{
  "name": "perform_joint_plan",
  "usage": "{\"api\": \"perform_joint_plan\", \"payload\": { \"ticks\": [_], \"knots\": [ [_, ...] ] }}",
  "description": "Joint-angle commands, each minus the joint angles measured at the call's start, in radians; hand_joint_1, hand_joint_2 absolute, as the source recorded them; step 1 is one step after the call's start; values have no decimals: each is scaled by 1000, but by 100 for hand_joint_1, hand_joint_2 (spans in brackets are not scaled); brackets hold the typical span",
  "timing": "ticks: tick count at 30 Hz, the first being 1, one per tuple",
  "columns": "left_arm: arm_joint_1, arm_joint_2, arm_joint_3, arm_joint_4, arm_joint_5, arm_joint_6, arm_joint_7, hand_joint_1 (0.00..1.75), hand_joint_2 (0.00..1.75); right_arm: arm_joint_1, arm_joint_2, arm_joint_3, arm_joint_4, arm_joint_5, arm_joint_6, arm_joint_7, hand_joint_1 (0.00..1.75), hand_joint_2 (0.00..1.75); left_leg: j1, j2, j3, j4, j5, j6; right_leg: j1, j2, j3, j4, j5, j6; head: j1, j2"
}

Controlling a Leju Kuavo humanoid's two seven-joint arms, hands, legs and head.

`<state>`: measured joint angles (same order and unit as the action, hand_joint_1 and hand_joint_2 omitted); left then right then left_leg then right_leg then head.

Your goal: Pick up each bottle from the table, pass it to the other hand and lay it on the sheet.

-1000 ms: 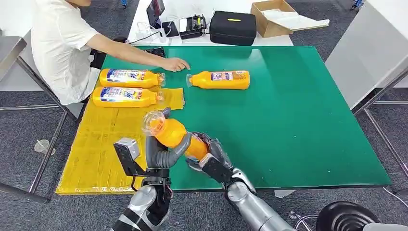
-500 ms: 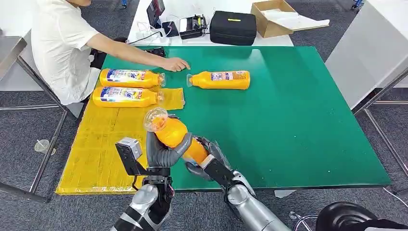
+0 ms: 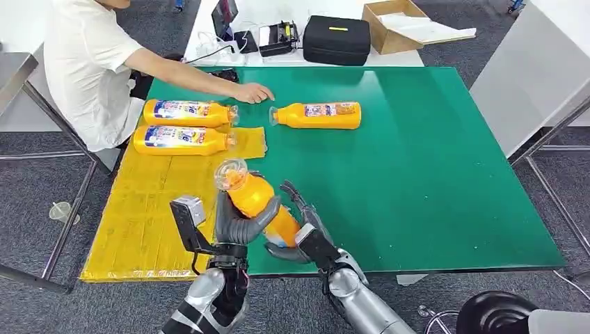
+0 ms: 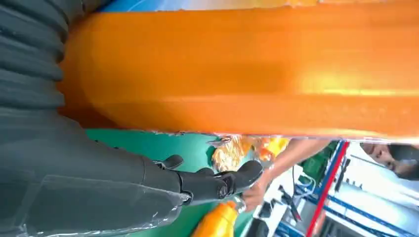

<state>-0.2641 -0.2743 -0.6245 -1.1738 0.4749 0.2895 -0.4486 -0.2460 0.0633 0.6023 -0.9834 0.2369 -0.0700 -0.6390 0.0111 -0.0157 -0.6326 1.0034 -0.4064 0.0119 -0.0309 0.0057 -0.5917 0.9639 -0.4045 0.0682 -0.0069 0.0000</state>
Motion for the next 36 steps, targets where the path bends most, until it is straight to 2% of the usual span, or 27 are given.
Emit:
{"api": "perform_joint_plan", "payload": {
  "ticks": [1,2,6,8,11,13,14,15,17,20,23,25,28,30,34,36],
  "knots": [
    [-18,73,-24,-34,-92,94,-22,175,175,31,-25,-65,37,156,-298,27,0,175,1,0,5,0,-2,0,1,-2,5,-1,-2,-4,0,0],
    [-18,79,-15,-38,-114,104,-29,175,175,42,-34,-86,48,144,-285,42,0,0,0,0,7,-1,-2,0,1,-2,7,-1,-3,-4,0,0],
    [11,87,32,-64,-263,162,-52,175,175,99,-42,-202,60,206,-389,31,0,0,0,-2,9,-2,-2,0,1,-4,10,-2,-3,-4,0,0],
    [18,97,30,-63,-395,244,-80,175,175,114,-37,-255,48,245,-472,29,0,0,0,0,4,-2,-1,0,0,-1,4,-2,-1,-2,0,0],
    [4,118,25,-28,-642,390,-88,166,175,117,-15,-325,7,227,-509,8,0,0,0,0,5,-1,-2,0,0,-1,6,-1,-2,-4,0,0],
    [5,116,54,-14,-724,405,-81,169,175,111,-5,-342,-19,227,-510,12,0,0,-1,2,3,-1,-1,0,0,1,3,0,-1,-3,0,0],
    [7,107,87,-1,-827,409,-81,175,175,111,0,-350,-27,228,-506,11,0,0,0,3,6,0,-3,-1,1,2,5,0,-2,-5,0,0],
    [17,82,172,23,-1107,409,-25,175,175,102,12,-364,-40,224,-504,1,0,0,0,2,3,-1,-1,0,1,1,3,0,-1,-4,0,0],
    [-2,80,215,78,-1334,409,36,175,175,90,22,-374,-51,227,-495,-6,0,0,0,4,4,0,-2,0,1,2,3,0,-1,-4,0,0],
    [-69,86,202,209,-1384,409,97,175,175,79,39,-382,-45,226,-480,-5,0,0,0,5,7,0,-3,-1,2,2,6,0,-2,-5,0,0],
    [-84,88,196,230,-1414,409,120,175,175,82,43,-380,-41,229,-482,-8,0,0,1,2,3,-1,-1,0,1,0,3,0,-1,-3,0,0],
    [-123,103,168,303,-1529,408,216,175,175,77,47,-380,-29,236,-476,-17,0,0,1,2,5,0,-1,-1,2,0,5,0,-1,-4,0,0],
    [-200,117,140,442,-1588,359,289,175,175,68,57,-393,-20,230,-474,-25,0,0,1,0,4,-1,0,0,1,-1,5,-1,-1,-3,0,0],
    [-255,122,134,547,-1595,278,315,175,175,61,61,-400,-15,226,-460,-28,0,0,1,2,6,0,-1,0,1,0,6,0,-1,-4,0,0],
    [-322,124,159,684,-1590,228,329,175,175,45,62,-412,12,224,-444,-34,0,0,1,1,8,1,-2,-1,3,-1,8,1,-3,-7,0,0],
    [-325,124,162,692,-1588,232,324,175,175,44,62,-413,15,223,-444,-36,0,0,1,1,4,-1,0,-1,1,0,4,-1,0,-3,1,0]
  ]
}}
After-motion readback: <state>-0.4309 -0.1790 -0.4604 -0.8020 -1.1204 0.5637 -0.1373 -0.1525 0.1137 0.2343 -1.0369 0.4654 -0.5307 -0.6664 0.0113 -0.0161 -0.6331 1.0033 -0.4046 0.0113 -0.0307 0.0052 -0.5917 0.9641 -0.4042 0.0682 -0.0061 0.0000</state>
